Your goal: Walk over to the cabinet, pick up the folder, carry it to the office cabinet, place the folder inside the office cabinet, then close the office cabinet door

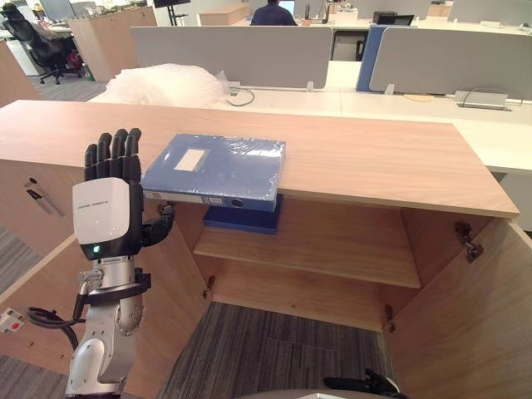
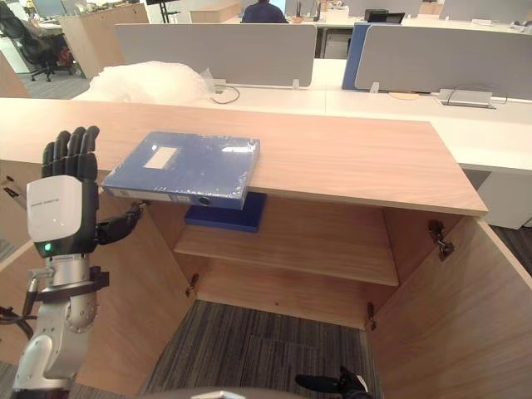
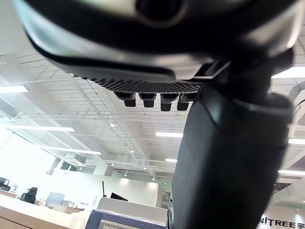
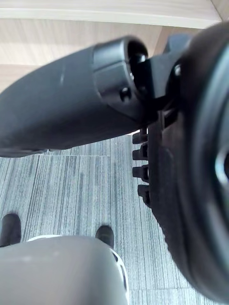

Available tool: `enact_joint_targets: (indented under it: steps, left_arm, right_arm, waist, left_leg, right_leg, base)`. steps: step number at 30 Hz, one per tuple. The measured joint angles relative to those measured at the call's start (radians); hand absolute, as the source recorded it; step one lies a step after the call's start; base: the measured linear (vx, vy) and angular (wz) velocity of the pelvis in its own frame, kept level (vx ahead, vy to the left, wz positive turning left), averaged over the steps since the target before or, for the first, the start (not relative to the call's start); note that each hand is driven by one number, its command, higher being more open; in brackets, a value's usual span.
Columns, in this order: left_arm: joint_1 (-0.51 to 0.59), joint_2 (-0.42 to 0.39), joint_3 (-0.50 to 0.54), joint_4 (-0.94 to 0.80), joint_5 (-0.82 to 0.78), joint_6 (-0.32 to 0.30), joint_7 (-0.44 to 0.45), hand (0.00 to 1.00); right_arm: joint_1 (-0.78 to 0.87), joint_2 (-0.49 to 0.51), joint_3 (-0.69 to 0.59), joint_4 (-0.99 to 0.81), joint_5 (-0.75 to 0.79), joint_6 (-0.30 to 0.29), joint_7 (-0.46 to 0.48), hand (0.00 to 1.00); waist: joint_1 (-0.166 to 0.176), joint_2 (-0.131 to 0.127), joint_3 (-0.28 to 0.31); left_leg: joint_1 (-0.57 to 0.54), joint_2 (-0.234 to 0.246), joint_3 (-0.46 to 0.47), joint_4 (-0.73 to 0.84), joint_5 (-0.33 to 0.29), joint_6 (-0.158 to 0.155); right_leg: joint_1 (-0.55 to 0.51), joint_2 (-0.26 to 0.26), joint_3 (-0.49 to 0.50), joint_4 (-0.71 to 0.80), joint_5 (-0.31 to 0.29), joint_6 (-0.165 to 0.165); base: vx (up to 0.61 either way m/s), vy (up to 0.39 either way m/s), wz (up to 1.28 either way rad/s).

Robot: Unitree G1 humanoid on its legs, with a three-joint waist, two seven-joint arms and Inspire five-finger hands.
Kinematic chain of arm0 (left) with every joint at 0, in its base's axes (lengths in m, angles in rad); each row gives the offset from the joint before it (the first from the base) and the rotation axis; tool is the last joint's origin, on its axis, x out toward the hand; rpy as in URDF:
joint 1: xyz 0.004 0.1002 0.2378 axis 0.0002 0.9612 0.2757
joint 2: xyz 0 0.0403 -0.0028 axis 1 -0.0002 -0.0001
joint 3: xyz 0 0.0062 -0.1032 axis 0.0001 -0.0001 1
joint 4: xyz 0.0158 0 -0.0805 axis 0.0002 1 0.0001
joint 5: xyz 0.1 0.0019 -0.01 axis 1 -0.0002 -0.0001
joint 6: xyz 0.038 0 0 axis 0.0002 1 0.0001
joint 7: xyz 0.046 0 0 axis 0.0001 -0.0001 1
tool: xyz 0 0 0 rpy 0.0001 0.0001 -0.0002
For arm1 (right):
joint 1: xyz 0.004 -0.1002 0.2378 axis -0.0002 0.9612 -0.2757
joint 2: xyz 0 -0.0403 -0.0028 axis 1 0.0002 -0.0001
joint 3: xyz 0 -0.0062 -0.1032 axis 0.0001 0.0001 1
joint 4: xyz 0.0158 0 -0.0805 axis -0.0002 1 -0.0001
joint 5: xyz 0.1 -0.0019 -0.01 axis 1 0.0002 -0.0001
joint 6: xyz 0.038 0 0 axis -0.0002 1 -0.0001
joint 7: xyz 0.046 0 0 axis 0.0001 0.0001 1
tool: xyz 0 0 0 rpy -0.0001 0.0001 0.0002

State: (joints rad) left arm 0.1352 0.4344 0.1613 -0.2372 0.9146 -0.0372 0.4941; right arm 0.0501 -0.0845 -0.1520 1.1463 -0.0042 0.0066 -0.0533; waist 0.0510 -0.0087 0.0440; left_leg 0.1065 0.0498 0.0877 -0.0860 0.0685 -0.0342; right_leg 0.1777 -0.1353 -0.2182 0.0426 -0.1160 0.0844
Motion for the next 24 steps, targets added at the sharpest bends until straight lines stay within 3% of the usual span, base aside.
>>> enact_joint_targets:
  steps: [10,24]
  left_arm:
    - [-0.074,0.043,-0.06,0.077,-0.003,-0.016,-0.026,1.0]
    - [-0.084,0.052,-0.11,0.13,-0.043,-0.044,-0.085,1.0]
  right_arm:
    - [0.0,-0.001,-0.001,-0.003,0.001,-0.004,0.001,1.0]
    - [0.003,-0.001,-0.003,-0.004,0.001,-0.005,0.005,1.0]
  waist:
    - [-0.003,-0.004,0.007]
    - [-0.007,-0.008,0.01]
  left_leg:
    - [0.004,0.0,0.004,0.0,0.0,0.0]
    - [0.009,0.001,0.006,-0.001,-0.001,-0.001]
  right_leg:
    - [0.0,0.0,0.006,-0.003,0.002,0.002]
    - [-0.001,-0.001,0.029,-0.019,0.019,0.005]
  base:
    - [0.0,-0.001,0.0]
    - [-0.01,-0.006,-0.04]
